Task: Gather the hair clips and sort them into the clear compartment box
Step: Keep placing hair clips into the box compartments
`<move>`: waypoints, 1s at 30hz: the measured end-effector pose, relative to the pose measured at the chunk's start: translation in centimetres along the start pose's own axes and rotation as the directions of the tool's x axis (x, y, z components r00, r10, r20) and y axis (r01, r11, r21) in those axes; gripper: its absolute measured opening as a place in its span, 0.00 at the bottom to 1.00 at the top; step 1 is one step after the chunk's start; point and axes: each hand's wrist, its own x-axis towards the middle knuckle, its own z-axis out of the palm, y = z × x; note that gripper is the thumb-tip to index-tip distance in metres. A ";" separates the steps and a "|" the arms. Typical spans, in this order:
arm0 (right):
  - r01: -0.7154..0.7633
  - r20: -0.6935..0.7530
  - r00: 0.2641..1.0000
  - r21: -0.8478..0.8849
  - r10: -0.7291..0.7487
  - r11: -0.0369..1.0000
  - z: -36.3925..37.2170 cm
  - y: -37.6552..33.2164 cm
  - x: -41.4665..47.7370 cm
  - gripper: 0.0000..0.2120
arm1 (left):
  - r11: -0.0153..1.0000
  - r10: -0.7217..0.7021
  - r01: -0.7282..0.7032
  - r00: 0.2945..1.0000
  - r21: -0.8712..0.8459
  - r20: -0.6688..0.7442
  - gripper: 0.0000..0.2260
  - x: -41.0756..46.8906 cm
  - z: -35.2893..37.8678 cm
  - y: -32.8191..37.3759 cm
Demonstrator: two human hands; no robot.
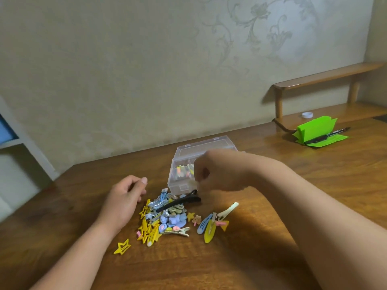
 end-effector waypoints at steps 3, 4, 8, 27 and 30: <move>0.017 -0.296 0.955 0.151 0.029 0.988 -1.2 1.5 0.1 0.04 | 0.995 0.010 -0.013 0.999 0.096 0.034 0.11 -0.1 0.3 0.1; 0.016 -0.384 0.921 0.212 0.069 0.977 -1.5 2.1 0.1 0.04 | 0.992 0.010 -0.015 0.999 0.122 0.044 0.11 -0.2 0.4 0.2; -0.051 -0.585 0.762 0.375 0.278 0.926 -2.0 5.0 0.1 0.03 | 0.987 0.016 -0.026 0.998 0.159 0.068 0.11 -0.2 0.5 0.2; -0.560 -0.280 0.817 -0.176 0.504 0.810 -1.2 6.7 7.5 0.03 | 0.984 0.049 -0.065 0.994 0.164 0.100 0.16 0.4 0.6 -0.5; -0.559 -0.287 0.815 -0.164 0.503 0.813 -1.1 6.7 7.5 0.04 | 0.982 0.049 -0.066 0.993 0.174 0.104 0.17 0.4 0.6 -0.4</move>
